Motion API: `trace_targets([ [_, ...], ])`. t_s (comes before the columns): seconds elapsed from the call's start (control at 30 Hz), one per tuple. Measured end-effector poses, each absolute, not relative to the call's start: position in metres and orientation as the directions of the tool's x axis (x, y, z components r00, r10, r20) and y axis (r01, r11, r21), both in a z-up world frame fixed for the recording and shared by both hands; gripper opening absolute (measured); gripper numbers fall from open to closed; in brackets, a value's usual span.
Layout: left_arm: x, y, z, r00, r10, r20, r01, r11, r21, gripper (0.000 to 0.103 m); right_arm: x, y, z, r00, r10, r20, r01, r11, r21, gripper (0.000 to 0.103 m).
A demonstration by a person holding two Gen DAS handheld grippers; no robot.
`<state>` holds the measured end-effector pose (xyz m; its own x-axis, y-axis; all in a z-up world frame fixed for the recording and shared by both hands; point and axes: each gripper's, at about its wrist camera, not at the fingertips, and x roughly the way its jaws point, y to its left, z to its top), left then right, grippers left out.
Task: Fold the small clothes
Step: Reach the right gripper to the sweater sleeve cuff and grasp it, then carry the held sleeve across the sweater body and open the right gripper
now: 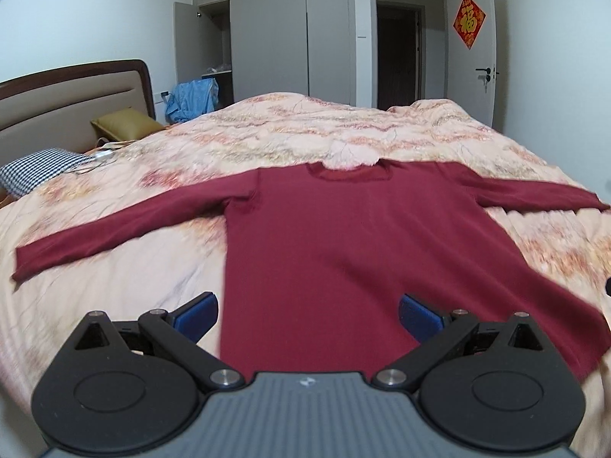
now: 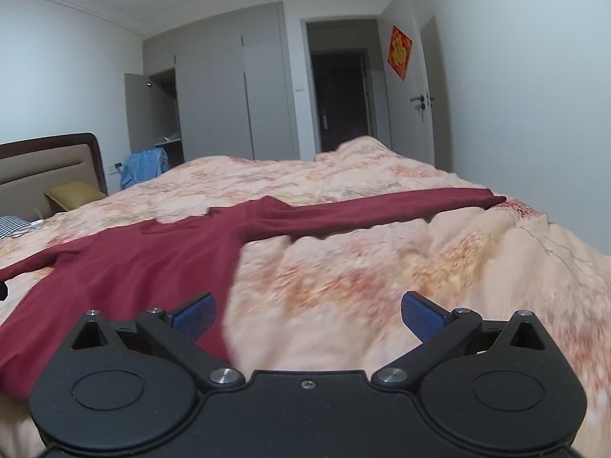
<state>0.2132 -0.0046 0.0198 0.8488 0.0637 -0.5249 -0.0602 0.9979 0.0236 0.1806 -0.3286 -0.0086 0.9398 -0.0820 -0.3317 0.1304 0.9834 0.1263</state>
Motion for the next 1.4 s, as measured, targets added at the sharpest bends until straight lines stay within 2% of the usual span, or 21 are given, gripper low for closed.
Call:
trace_targets([
  [0.07,0.234,-0.004,0.019,0.864,0.054,-0.5,-0.059,0.998,0.005,0.103,0.202,-0.348,-0.005,0.926,-0.063,-0.371,0.132,0.978,0.163,0.103],
  [0.2,0.271,-0.001,0.009,0.884,0.047,-0.466,-0.053,0.999,0.0,0.103,0.244,-0.389,0.005,0.921,-0.04,-0.388,0.141,0.962,0.235,0.103],
  [0.47,0.313,0.011,-0.03,0.856,0.051,-0.515,-0.063,0.998,-0.005,0.103,0.328,-0.476,0.005,0.903,-0.07,-0.425,0.229,0.913,0.338,0.103],
  [0.63,0.314,0.017,-0.054,0.841,0.029,-0.541,-0.049,0.999,-0.022,0.103,0.379,-0.534,-0.003,0.849,-0.198,-0.49,0.422,0.812,0.403,0.102],
  [0.77,0.308,0.025,-0.061,0.855,0.007,-0.518,-0.049,0.997,-0.067,0.103,0.409,-0.568,-0.007,0.812,-0.301,-0.501,0.527,0.747,0.405,0.096],
  [0.97,0.309,0.028,-0.069,0.855,0.003,-0.518,-0.046,0.997,-0.069,0.103,0.443,-0.593,-0.022,0.736,-0.405,-0.542,0.642,0.671,0.371,0.067],
  [1.03,0.31,0.025,-0.07,0.858,0.01,-0.514,-0.046,0.997,-0.057,0.103,0.451,-0.594,-0.023,0.723,-0.432,-0.54,0.658,0.668,0.347,0.043],
  [1.07,0.31,0.025,-0.071,0.858,0.011,-0.514,-0.046,0.997,-0.056,0.103,0.456,-0.594,-0.023,0.716,-0.44,-0.543,0.663,0.671,0.331,0.036],
  [1.13,0.31,0.026,-0.071,0.857,0.005,-0.515,-0.044,0.997,-0.063,0.103,0.463,-0.591,-0.019,0.707,-0.457,-0.54,0.67,0.678,0.303,0.005],
  [1.27,0.31,0.029,-0.071,0.86,-0.008,-0.511,-0.04,0.996,-0.083,0.103,0.471,-0.565,0.006,0.732,-0.51,-0.453,0.646,0.73,0.222,0.005],
  [1.4,0.309,0.029,-0.072,0.864,-0.009,-0.504,-0.04,0.996,-0.086,0.103,0.478,-0.513,0.041,0.815,-0.483,-0.322,0.541,0.832,0.123,0.004],
])
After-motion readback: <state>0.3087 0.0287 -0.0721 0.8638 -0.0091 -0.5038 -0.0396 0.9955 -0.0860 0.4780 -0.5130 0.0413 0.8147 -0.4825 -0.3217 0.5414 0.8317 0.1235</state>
